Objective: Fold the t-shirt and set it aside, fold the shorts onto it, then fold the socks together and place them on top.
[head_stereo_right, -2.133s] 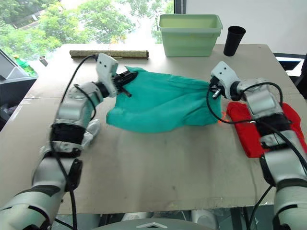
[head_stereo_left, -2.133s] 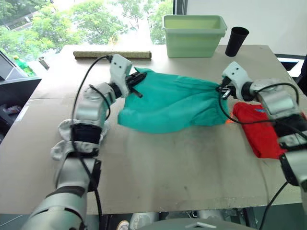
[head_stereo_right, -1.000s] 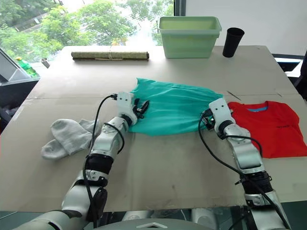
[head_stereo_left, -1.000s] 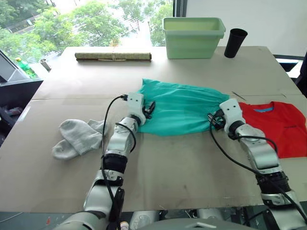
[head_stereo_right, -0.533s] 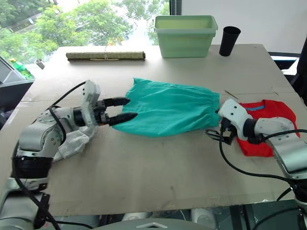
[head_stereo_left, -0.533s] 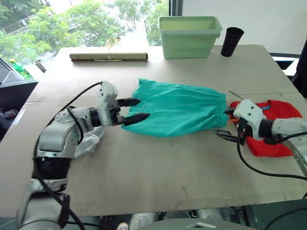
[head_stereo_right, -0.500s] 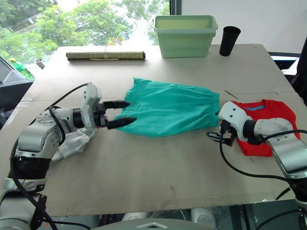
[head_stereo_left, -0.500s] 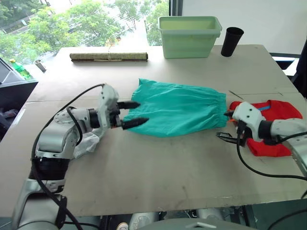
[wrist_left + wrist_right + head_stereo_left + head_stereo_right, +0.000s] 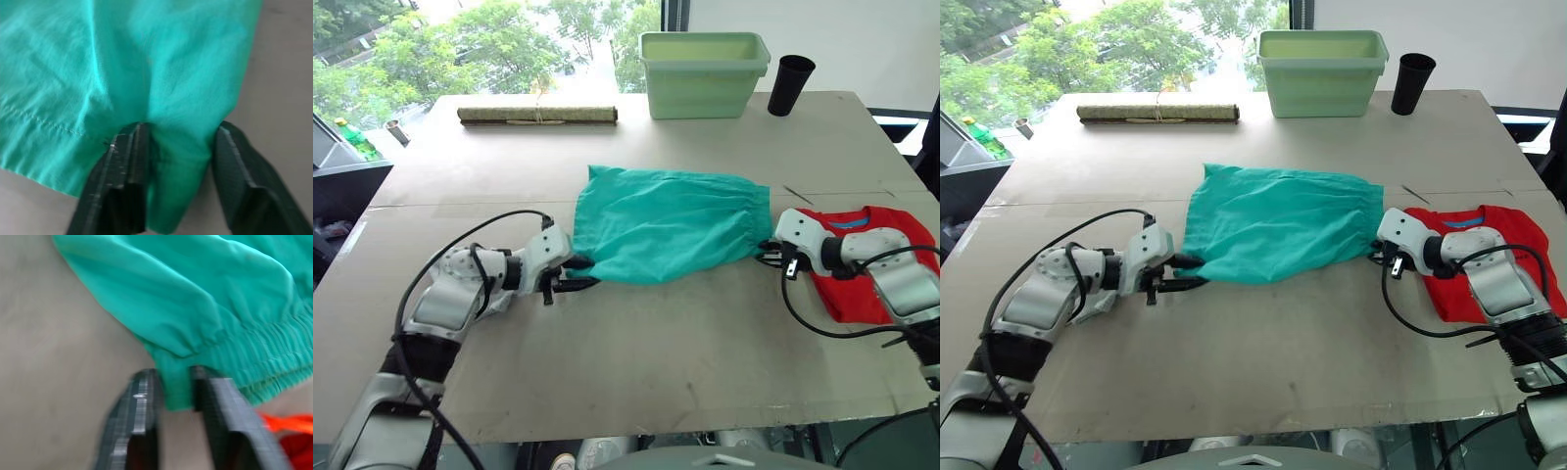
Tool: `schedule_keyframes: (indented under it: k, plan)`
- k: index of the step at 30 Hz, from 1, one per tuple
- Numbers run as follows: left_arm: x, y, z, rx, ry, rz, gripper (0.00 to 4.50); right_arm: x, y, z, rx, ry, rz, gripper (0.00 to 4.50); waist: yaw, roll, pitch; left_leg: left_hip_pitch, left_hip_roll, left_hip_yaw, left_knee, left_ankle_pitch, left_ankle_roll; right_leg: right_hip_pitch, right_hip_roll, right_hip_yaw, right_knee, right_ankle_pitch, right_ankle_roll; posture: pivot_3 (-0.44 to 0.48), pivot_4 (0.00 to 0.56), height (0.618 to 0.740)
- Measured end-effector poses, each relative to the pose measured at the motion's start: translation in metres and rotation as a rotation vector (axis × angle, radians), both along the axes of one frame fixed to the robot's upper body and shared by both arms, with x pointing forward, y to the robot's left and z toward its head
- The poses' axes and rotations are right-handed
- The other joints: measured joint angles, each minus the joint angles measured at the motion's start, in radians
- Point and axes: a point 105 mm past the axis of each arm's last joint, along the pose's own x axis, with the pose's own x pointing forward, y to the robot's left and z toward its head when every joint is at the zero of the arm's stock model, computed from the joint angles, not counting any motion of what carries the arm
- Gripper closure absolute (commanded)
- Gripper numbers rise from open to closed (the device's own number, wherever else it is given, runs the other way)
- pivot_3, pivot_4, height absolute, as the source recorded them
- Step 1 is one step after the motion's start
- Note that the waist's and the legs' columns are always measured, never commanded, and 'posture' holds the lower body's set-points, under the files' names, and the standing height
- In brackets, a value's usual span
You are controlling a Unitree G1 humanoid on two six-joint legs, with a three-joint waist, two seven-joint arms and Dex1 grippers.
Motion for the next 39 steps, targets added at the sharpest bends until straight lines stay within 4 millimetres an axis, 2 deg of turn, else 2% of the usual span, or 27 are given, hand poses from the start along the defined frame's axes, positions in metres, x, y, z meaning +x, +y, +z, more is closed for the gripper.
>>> schedule_keyframes:
  k: [2,4,7,10,13,14,16,18,21,23,26,29,34,39]
  plan:
    - [-0.016,-0.005,-0.001,-0.018,0.043,-0.025,4.45,-0.007,-0.005,0.0,-0.018,0.014,0.003,4.5,0.001,0.0,0.0,-0.001,0.0,0.0,0.0,-0.001,0.0,-0.001,0.0,0.0,-0.001,0.0,0.0,0.0,0.15,0.731]
    - [-0.034,-0.016,-0.003,-0.049,0.095,-0.049,4.45,-0.016,-0.013,-0.001,-0.039,0.03,-0.005,4.5,0.005,0.001,0.001,-0.001,0.0,0.0,0.0,-0.002,0.001,0.0,-0.001,0.0,-0.001,0.0,0.0,0.0,0.15,0.731]
    - [-0.038,-0.026,0.003,-0.076,0.073,-0.022,4.45,-0.021,-0.018,-0.002,-0.039,0.013,-0.035,4.5,0.013,0.001,0.001,-0.001,0.001,0.0,0.001,-0.002,0.001,0.0,-0.001,0.0,0.0,-0.002,-0.003,0.0,0.15,0.731]
    - [-0.036,-0.031,0.008,-0.149,0.078,0.063,3.55,-0.028,-0.024,-0.001,-0.004,-0.001,-0.087,3.63,0.023,0.001,0.001,-0.001,0.001,0.0,0.002,-0.001,0.002,0.0,-0.001,0.0,0.0,-0.002,-0.003,0.0,0.15,0.731]
    - [-0.036,-0.033,0.025,-0.325,0.154,0.159,2.23,-0.044,-0.027,0.006,0.122,0.012,-0.17,2.29,0.027,0.001,0.002,-0.002,0.001,-0.002,0.002,-0.002,0.002,0.0,0.0,-0.002,0.0,0.0,0.0,0.0,0.15,0.731]
    - [-0.037,-0.032,0.037,-0.4,0.167,0.186,1.65,-0.054,-0.029,0.01,0.197,0.019,-0.23,1.67,0.029,0.001,0.002,-0.003,0.001,-0.003,0.002,-0.002,0.001,0.0,0.0,-0.003,0.0,0.0,0.0,0.0,0.15,0.731]
    - [-0.039,-0.029,0.054,-0.465,0.165,0.192,0.71,-0.068,-0.034,0.018,0.296,0.036,-0.317,0.73,0.027,0.001,0.002,-0.003,0.001,-0.003,0.002,-0.002,0.001,0.0,0.0,-0.003,0.0,0.0,0.0,0.0,0.15,0.731]
    - [-0.045,-0.031,0.063,-0.479,0.168,0.164,0.08,-0.076,-0.035,0.027,0.386,0.036,-0.38,0.1,0.025,0.001,0.002,-0.002,0.001,-0.003,0.002,-0.002,0.001,0.001,0.0,-0.003,0.0,-0.001,0.0,0.0,0.15,0.731]
    - [-0.051,-0.037,0.073,-0.485,0.172,0.1,0.08,-0.093,-0.024,0.033,0.573,0.078,-0.464,0.1,0.024,0.001,0.001,-0.001,0.002,-0.003,0.002,-0.002,0.001,0.002,0.001,-0.003,0.0,-0.002,-0.003,0.0,0.15,0.731]
    - [-0.056,-0.042,0.079,-0.459,0.173,0.038,0.08,-0.104,-0.006,0.025,0.723,0.151,-0.524,0.1,0.024,0.001,0.001,-0.001,0.002,-0.003,0.002,-0.002,0.001,0.002,0.001,-0.003,0.0,-0.003,-0.004,0.0,0.15,0.731]
    - [-0.06,-0.055,0.091,-0.451,0.139,-0.054,0.08,-0.106,0.018,0.007,0.894,0.244,-0.651,0.1,0.023,0.002,0.001,-0.001,0.002,-0.001,0.002,-0.002,0.001,0.001,0.001,-0.001,0.0,-0.003,-0.004,0.0,0.15,0.731]
    - [-0.062,-0.064,0.09,-0.455,0.141,-0.092,0.08,-0.099,0.026,-0.005,0.97,0.279,-0.795,0.1,0.021,0.003,0.001,-0.001,0.001,0.0,0.001,-0.002,0.001,0.0,0.001,0.001,0.0,-0.003,-0.004,0.0,0.15,0.731]
    - [-0.061,-0.07,0.085,-0.466,0.144,-0.103,0.08,-0.071,0.035,-0.013,1.134,0.283,-0.985,0.1,0.02,0.003,0.002,0.0,0.001,0.0,0.0,-0.002,0.001,-0.001,0.002,0.001,0.0,-0.003,-0.004,0.0,0.15,0.731]
    - [-0.057,-0.068,0.083,-0.467,0.136,-0.095,0.08,-0.047,0.036,-0.012,1.174,0.236,-1.057,0.1,0.019,0.003,0.002,0.001,0.001,0.001,0.0,-0.001,0.001,-0.001,0.002,0.001,0.0,-0.003,-0.004,0.0,0.15,0.731]
